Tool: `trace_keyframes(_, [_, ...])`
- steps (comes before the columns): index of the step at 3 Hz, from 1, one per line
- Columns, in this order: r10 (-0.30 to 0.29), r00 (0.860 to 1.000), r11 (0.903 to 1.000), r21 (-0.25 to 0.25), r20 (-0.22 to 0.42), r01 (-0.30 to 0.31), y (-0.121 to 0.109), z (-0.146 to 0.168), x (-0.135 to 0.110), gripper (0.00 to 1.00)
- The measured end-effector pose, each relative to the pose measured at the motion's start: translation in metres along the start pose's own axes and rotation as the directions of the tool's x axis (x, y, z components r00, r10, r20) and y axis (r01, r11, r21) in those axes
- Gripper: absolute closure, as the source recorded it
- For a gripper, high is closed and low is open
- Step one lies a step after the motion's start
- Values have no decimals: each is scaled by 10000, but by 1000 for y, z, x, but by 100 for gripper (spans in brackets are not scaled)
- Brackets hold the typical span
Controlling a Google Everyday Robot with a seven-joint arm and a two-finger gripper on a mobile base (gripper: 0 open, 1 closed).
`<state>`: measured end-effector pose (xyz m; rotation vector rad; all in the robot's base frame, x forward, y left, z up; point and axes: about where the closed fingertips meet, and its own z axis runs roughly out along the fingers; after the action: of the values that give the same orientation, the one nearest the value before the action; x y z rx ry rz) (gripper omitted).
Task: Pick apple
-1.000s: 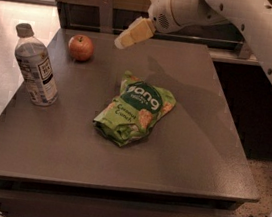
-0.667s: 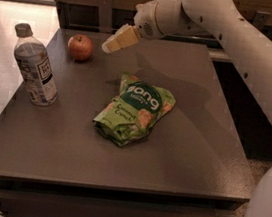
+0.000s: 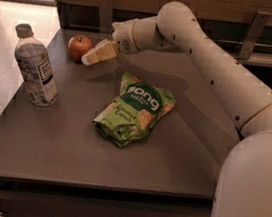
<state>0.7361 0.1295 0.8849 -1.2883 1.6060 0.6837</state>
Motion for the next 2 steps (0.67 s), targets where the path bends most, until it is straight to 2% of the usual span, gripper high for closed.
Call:
trace_keyframes(1, [398,9972,9983,-449,632,-370,5,33,5,0])
trace_keyframes(2, [617,9910,9964,-647,1187,-543,6,55,0,0])
